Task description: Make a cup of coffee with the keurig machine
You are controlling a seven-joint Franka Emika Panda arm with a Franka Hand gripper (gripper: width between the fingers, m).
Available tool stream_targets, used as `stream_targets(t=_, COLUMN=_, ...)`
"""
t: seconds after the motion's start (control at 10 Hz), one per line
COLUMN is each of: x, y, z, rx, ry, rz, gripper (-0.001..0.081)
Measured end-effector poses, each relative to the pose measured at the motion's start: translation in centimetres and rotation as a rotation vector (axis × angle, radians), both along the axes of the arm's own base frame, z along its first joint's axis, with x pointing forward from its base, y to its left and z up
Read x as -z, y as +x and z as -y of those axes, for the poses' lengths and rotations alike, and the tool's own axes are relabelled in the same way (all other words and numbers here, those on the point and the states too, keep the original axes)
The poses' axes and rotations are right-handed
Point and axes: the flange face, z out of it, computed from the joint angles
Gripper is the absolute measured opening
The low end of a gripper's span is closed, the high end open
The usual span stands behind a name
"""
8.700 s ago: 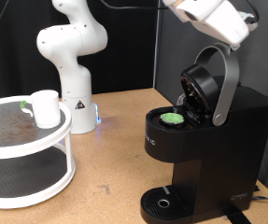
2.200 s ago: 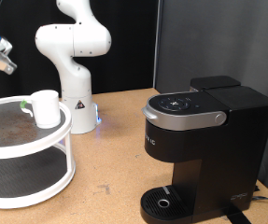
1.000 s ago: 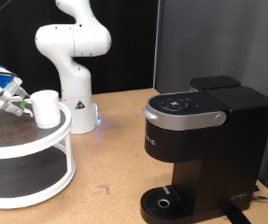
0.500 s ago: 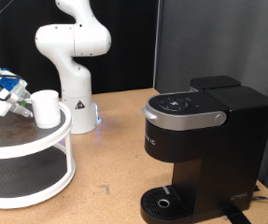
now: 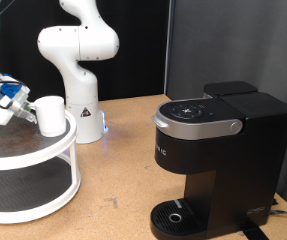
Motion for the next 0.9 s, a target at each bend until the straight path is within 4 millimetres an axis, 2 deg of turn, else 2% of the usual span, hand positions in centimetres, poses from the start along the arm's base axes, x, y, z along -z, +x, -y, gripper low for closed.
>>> stream_targets(t=0.1, x=0.0, y=0.0, z=0.0, rx=0.001, ry=-0.002, rz=-0.001, gripper=0.0186)
stream_targets(t=0.2, x=0.0, y=-0.1, z=0.1, rx=0.002, ry=-0.002, rz=-0.001, gripper=0.0064)
stream_targets(t=0.5, x=-0.3, y=-0.2, z=0.3, rx=0.023, ry=0.003, rz=-0.009, gripper=0.0064)
stream_targets(t=0.9, x=-3.7, y=1.3, z=0.1, rx=0.1, ry=0.052, rz=-0.002, gripper=0.0064)
